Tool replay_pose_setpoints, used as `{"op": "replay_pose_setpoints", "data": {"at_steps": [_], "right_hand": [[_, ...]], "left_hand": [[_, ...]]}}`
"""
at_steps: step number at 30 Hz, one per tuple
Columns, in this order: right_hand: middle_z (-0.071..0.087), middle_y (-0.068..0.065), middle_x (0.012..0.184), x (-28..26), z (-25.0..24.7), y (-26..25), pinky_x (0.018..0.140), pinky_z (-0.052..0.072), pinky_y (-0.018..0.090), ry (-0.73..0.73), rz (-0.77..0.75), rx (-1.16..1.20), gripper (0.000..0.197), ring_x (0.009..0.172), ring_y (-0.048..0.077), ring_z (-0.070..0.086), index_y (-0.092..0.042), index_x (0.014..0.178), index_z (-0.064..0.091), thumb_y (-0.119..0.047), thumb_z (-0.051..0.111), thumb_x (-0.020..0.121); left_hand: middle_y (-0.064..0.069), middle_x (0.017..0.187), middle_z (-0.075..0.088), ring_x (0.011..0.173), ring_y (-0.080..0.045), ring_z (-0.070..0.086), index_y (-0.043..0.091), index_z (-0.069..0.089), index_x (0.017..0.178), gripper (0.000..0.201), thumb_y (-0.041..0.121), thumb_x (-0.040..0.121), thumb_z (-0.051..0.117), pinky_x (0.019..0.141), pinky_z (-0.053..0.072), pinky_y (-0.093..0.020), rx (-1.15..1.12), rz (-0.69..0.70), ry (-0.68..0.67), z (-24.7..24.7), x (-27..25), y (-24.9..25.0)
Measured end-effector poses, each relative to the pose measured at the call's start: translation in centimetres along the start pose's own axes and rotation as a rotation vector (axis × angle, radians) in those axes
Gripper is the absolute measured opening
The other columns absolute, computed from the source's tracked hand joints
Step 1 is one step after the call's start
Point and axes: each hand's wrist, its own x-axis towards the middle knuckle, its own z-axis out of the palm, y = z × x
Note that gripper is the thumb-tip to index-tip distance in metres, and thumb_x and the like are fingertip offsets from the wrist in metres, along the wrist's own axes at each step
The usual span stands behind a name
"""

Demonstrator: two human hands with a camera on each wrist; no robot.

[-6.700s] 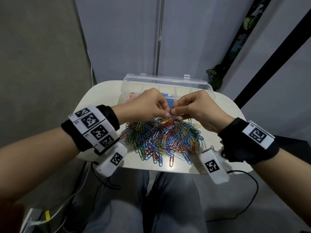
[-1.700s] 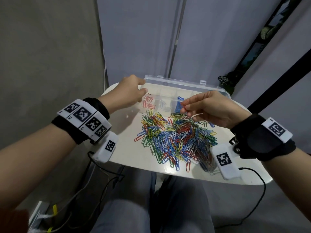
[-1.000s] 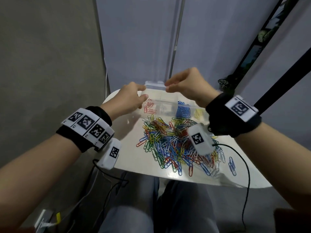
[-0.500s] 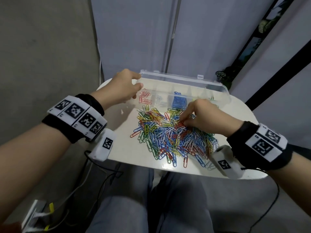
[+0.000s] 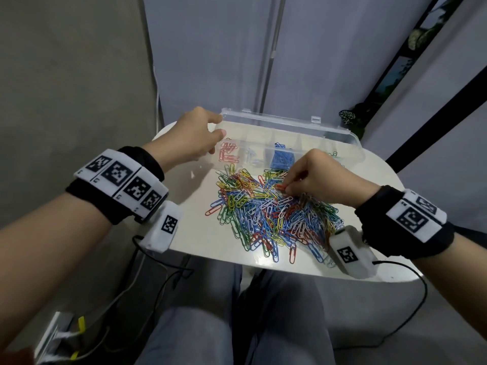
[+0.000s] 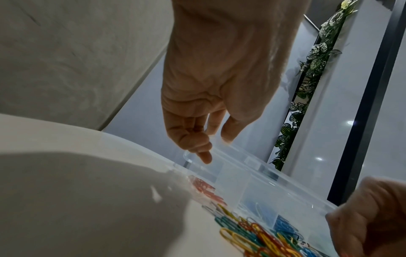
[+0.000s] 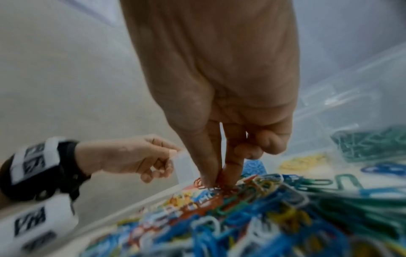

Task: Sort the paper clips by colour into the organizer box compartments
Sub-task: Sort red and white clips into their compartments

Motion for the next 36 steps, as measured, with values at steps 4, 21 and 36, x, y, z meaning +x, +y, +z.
{"op": "replay_pose_setpoints", "data": {"at_steps": [4, 21, 36], "right_hand": [[0.065, 0.0, 0.058, -0.1, -1.0, -0.2, 0.047, 0.037, 0.014, 0.038, 0.101, 0.416, 0.006, 0.046, 0.002, 0.047, 0.001, 0.082, 0.074, 0.0, 0.076, 0.076], [0.065, 0.012, 0.073, 2.4, 0.2, -4.5, 0.04, 0.036, 0.019, -0.093, 0.236, 1.02, 0.012, 0.053, 0.011, 0.043, -0.002, 0.075, 0.066, 0.004, 0.063, 0.085], [0.066, 0.012, 0.073, 0.4, 3.8, -4.3, 0.055, 0.052, 0.026, -0.066, 0.288, 1.377, 0.01, 0.059, 0.015, 0.059, -0.004, 0.081, 0.064, -0.002, 0.059, 0.089]], "left_hand": [[-0.01, 0.073, 0.068, 0.056, -0.022, 0.051, 0.014, 0.042, 0.144, 0.049, 0.026, 0.098, 0.053, 0.045, 0.04, -0.023, 0.009, 0.01, -0.003, -0.1, 0.0, 0.2], [-0.009, 0.09, 0.069, 0.068, -0.015, 0.062, 0.013, 0.049, 0.141, 0.047, 0.025, 0.096, 0.056, 0.064, 0.047, -0.027, 0.121, 0.049, -0.01, -0.9, -1.0, 1.2], [0.003, 0.062, 0.065, 0.055, -0.003, 0.054, 0.01, 0.073, 0.074, 0.016, 0.02, 0.072, 0.084, 0.058, 0.043, -0.021, -0.158, 0.109, -0.16, 1.2, -5.8, 1.8]]}}
